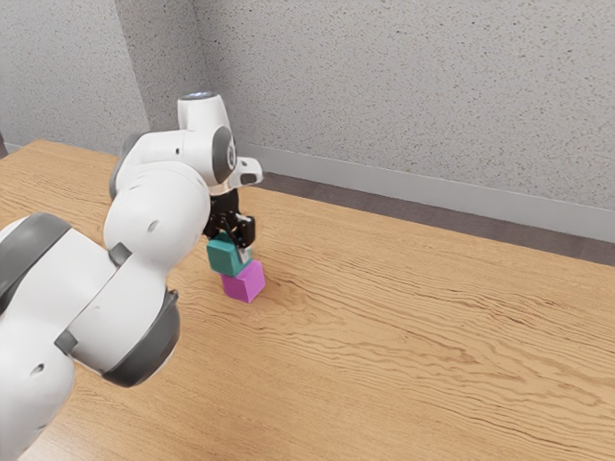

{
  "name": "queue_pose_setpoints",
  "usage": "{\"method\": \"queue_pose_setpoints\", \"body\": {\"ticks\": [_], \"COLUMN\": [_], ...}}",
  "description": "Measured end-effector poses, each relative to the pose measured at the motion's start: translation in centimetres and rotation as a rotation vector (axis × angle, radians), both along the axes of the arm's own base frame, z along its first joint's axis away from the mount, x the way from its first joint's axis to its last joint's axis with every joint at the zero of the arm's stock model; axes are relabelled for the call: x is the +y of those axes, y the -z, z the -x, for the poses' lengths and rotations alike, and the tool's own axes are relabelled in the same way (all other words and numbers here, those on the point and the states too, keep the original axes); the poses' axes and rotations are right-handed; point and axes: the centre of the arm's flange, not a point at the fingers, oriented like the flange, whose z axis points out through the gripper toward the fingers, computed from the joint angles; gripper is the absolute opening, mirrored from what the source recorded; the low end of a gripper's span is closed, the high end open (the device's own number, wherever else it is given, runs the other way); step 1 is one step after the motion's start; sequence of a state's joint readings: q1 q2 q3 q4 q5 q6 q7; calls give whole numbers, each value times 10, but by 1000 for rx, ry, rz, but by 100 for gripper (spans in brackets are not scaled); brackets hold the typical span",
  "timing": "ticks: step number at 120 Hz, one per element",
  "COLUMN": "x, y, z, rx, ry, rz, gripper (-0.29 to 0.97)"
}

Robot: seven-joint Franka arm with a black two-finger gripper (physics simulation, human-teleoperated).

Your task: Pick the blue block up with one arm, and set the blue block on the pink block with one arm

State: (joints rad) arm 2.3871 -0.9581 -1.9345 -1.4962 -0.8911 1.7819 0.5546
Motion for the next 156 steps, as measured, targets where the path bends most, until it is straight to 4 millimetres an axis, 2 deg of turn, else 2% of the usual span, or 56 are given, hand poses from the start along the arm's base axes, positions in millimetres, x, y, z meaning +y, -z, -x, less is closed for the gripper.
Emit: {"method": "queue_pose_setpoints", "body": {"ticks": [156], "x": [-8], "y": [1], "z": [-7], "rx": [-35], "ry": [-8], "rz": [28], "gripper": [36]}}
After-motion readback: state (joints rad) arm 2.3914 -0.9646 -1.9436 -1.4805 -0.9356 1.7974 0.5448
